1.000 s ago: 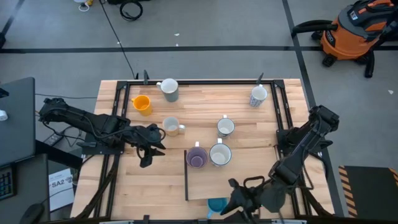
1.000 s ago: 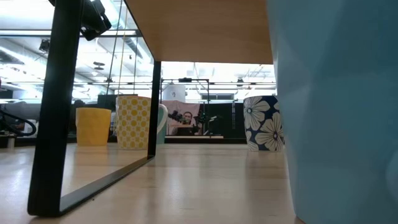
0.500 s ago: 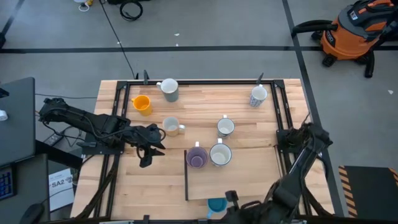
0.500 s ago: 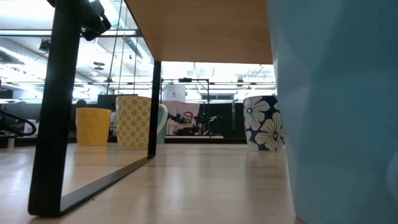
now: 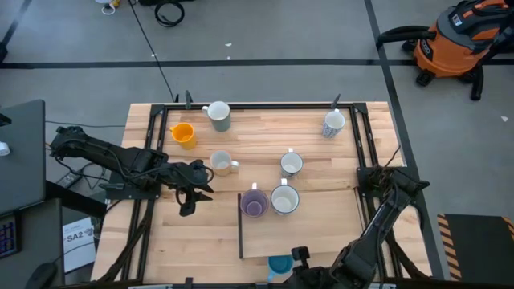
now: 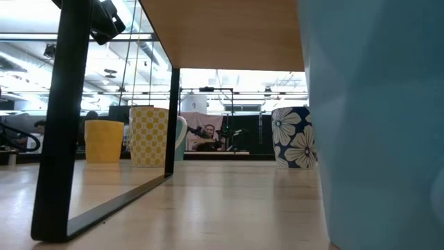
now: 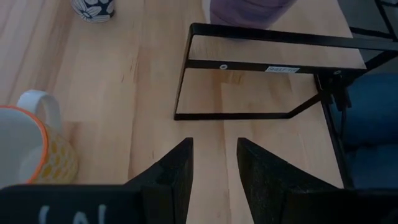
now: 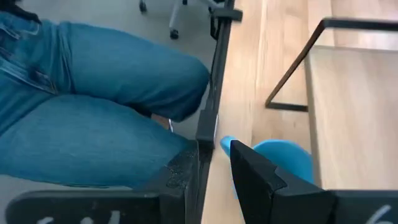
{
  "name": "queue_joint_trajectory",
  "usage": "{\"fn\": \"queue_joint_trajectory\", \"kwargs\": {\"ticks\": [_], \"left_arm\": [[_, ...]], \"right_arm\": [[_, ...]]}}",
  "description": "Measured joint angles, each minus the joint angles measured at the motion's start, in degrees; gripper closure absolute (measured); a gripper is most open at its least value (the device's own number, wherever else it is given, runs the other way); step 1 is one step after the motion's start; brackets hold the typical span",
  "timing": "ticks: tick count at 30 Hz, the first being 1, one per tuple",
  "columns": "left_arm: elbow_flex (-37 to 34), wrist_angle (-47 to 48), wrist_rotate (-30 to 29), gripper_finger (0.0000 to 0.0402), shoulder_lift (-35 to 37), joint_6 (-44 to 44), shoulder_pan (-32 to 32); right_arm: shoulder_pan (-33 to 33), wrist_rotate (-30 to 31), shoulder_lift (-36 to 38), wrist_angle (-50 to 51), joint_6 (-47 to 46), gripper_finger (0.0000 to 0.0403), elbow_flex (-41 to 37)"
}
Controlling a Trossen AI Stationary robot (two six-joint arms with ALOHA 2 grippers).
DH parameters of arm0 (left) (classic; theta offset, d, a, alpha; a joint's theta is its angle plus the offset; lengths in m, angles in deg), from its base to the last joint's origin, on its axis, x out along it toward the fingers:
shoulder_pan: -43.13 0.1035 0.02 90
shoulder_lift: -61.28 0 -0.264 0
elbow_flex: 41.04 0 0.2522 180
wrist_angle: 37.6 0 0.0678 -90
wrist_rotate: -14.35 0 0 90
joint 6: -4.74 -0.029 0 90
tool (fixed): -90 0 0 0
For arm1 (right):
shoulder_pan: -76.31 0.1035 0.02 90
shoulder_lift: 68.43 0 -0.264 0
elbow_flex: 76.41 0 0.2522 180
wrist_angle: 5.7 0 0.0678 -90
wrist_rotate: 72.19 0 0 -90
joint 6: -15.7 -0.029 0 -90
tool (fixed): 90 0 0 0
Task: Place coffee mugs
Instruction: Put the light blue mug on the shelf
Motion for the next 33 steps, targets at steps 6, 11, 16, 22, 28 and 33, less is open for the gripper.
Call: {"fn": "queue_joint_trajectory", "kwargs": {"ticks": [6, 11, 16, 22, 28, 33], "left_arm": [[0.0, 0.0, -0.2, 0.0271, 0.0, 0.0, -0.3], [0.0, 0.0, -0.2, 0.0271, 0.0, 0.4, -1.0], [0.0, -0.1, -0.2, 0.0271, 0.0, 0.3, -2.1], [0.0, -0.1, -0.9, 0.0271, 0.0, 0.2, -3.5], [0.0, -0.1, -2.3, 0.0271, 0.0, 0.2, -4.5], [0.0, -0.1, -2.3, 0.0271, 0.0, 0.2, -4.5]], "right_arm": [[-0.7, -2.3, -2.1, 2.2, -0.2, 0.0304, -0.2], [-1.2, -3.1, -3.0, 4.7, -0.6, 0.0304, -0.2], [-1.7, -3.1, -4.2, 6.7, -0.6, 0.0304, -0.3], [-2.4, -3.9, -5.7, 7.6, -0.6, 0.0304, -0.3], [-2.6, -5.9, -6.6, 8.5, -0.7, 0.0304, -0.4], [-2.7, -5.8, -6.7, 9.4, -0.7, 0.0304, -0.4]]}}
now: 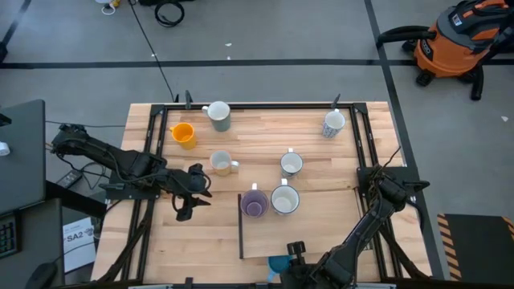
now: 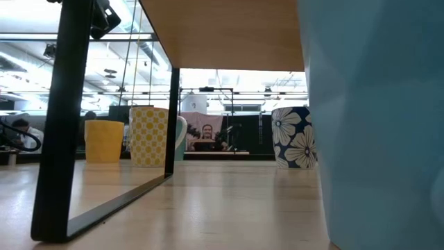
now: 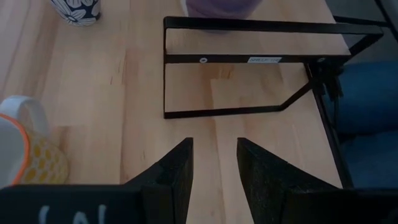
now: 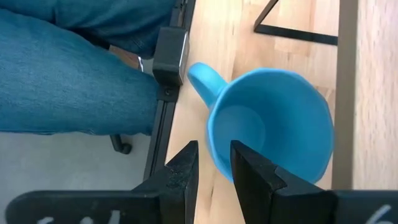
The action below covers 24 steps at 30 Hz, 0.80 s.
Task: Place coffee mugs
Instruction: Put the light blue mug on the shelf
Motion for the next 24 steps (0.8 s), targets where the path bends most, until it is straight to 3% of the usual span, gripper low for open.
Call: {"fn": "queue_joint_trajectory", "kwargs": {"ticks": [13, 24], "left_arm": [[0.0, 0.0, 0.0, 0.0271, 0.0, 0.0, 0.0], [0.0, 0.0, 0.0, 0.0271, 0.0, 0.0, 0.0]], "right_arm": [[0.1, -0.1, 0.0, 0.0, -5.4, 0.0304, 0.0], [0.2, 1.0, 0.0, 0.1, -2.7, 0.0318, 0.0]]}}
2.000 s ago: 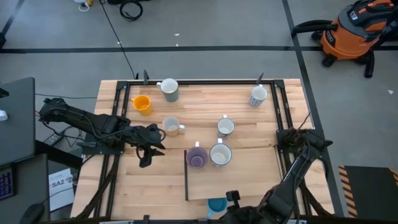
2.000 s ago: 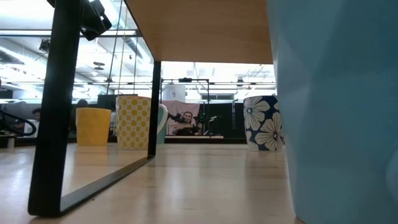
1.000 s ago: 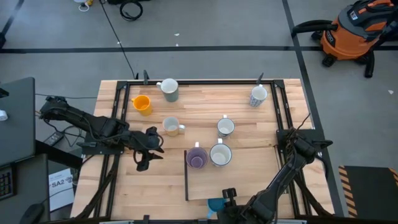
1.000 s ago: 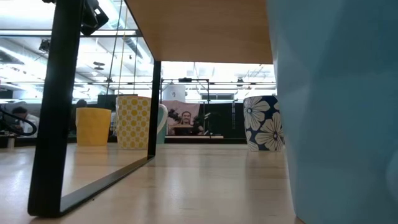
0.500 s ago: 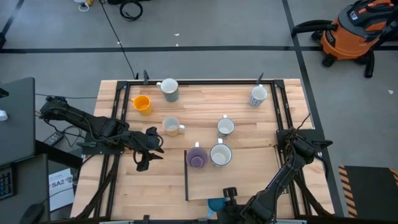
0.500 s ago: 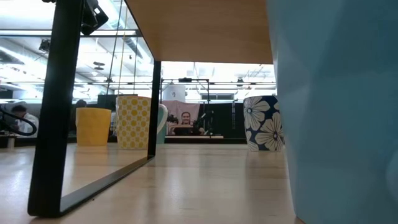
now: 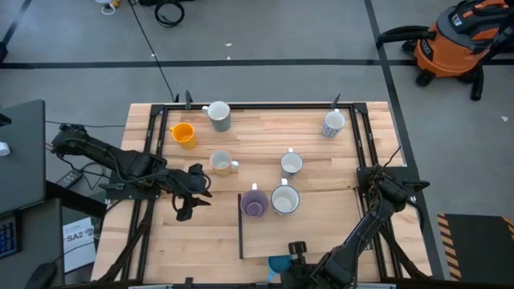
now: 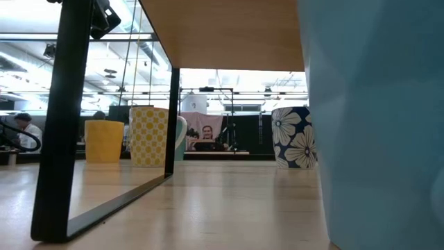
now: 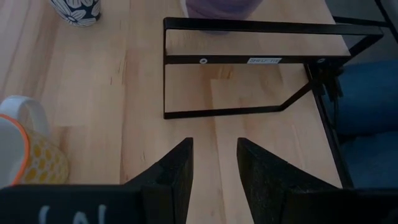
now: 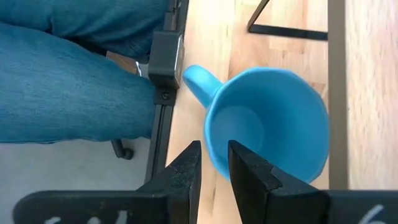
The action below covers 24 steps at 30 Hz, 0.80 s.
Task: Place coffee mugs
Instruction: Put the light blue mug on the shelf
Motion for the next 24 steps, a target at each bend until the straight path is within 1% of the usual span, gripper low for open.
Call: {"fn": "queue_joint_trajectory", "kwargs": {"ticks": [5, 8, 15, 24], "left_arm": [[0.0, 0.0, 0.0, 0.0271, 0.0, 0.0, 0.0], [0.0, 0.0, 0.0, 0.0271, 0.0, 0.0, 0.0], [0.0, 0.0, 0.0, 0.0271, 0.0, 0.1, 0.0], [0.0, 0.0, 0.0, 0.0271, 0.0, 0.1, 0.0]], "right_arm": [[-0.1, -0.1, -0.6, -0.7, -0.1, 0.0318, 0.0], [-0.2, -2.3, -2.2, -1.6, 0.2, 0.0318, 0.0], [0.0, 0.3, -2.6, -0.8, 0.2, 0.0318, 0.0], [0.0, 0.1, -2.6, -2.0, -0.1, 0.0318, 0.1]]}}
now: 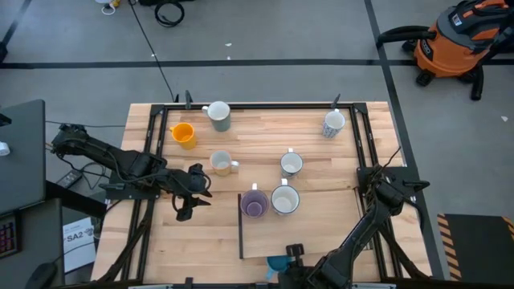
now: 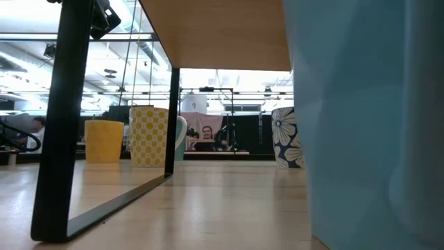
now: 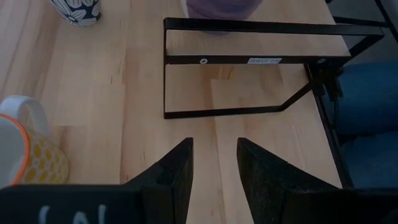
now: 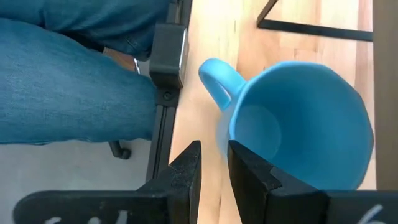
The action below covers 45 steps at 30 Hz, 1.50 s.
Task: Place coffee mugs
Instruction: Put the light blue mug on the shelf
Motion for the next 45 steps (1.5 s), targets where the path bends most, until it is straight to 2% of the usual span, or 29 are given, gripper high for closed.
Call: {"fn": "queue_joint_trajectory", "kwargs": {"ticks": [4, 8, 18, 33, 45], "left_arm": [[0.0, 0.0, 0.0, 0.0271, 0.0, 0.0, 0.0], [0.0, 0.0, 0.0, 0.0271, 0.0, 0.0, 0.0], [0.0, 0.0, 0.0, 0.0271, 0.0, 0.0, 0.0], [0.0, 0.0, 0.0, 0.0271, 0.0, 0.0, 0.0], [0.0, 0.0, 0.0, 0.0271, 0.0, 0.0, 0.0]], "right_arm": [[0.0, 0.3, 0.1, -0.1, 0.6, 0.0318, 1.2], [0.0, 3.3, 0.2, 0.2, 0.9, 0.0318, 1.2], [-0.2, 3.2, -0.1, 0.2, 1.9, 0.0318, -0.2], [-0.2, -7.3, -0.1, -0.2, 1.9, 0.0318, -0.9], [-0.2, -6.7, -0.1, -0.2, 1.9, 0.0318, -0.9]]}}
